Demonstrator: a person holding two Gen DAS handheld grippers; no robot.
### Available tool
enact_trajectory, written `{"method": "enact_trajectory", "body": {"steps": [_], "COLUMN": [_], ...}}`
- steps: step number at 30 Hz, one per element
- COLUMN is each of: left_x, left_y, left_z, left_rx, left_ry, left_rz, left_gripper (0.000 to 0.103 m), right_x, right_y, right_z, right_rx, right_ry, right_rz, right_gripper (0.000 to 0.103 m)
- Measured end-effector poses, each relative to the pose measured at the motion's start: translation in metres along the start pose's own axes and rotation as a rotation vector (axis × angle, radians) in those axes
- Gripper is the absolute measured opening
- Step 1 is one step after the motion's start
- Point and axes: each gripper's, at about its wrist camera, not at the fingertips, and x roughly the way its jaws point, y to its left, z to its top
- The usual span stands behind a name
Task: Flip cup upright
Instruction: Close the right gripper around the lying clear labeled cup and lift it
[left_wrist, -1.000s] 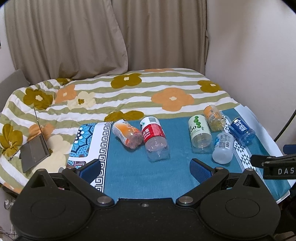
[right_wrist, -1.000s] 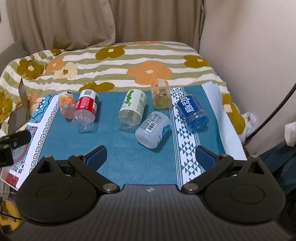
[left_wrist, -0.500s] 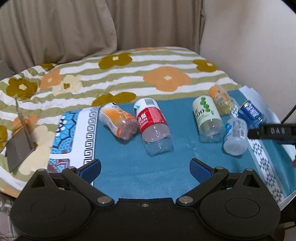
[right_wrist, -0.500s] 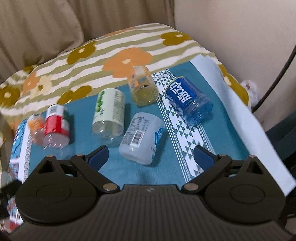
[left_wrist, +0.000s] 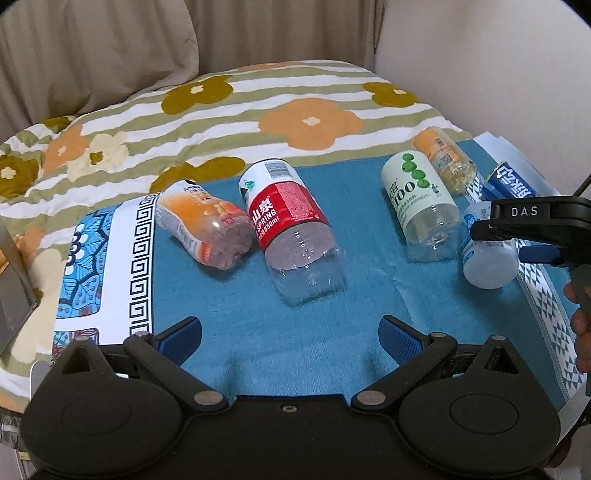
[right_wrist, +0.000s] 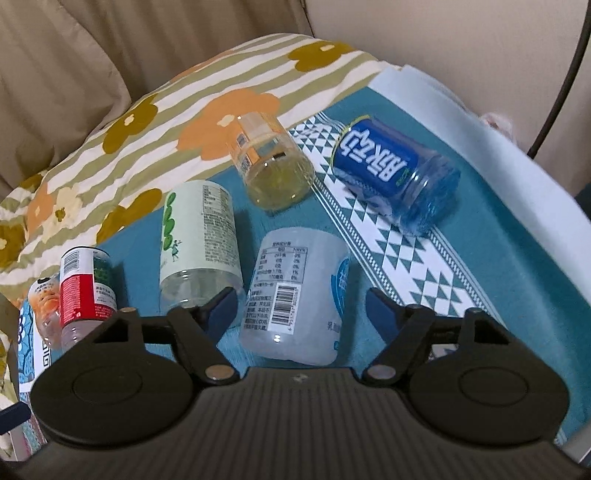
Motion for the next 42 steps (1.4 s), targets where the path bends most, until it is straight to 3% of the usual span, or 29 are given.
{"method": "enact_trajectory", "body": {"steps": [5, 14, 24, 33, 42], "left_x": [0.005, 0.000, -0.028, -0.061, -0.073], "left_y": [0.002, 0.004, 0.009, 0.014, 0.019], "left_z": [0.002, 0.001, -0.009, -0.038, -0.074], "left_rx": [0.001, -0.014, -0.082, -0.169, -0.220], "left_ry": [0.010, 0.006, -0.030, -0.057, -0.043], "left_rz": [-0.008, -0.004, 0.032, 0.086, 0.114], "left_gripper": [0.103, 0.103, 0.103, 0.103, 0.103], "right_x": [0.007, -0.004, -0.051, -0.080, -0.070], "right_y": [-0.001, -0.003, 0.009, 0.032, 0.044], "right_z": [-0.003, -0.003, -0.004, -0.038, -0.086], "right_rx": [0.015, -0.003, -0.125, -0.284, -0.373], "right_ry": [0.021, 0.004, -0.031, -0.020, 0.031], "right_rz": [0.009, 0.020, 0.064, 0.131, 0.159], "right_gripper": [0.077, 0.076, 0.076, 0.076, 0.076]}}
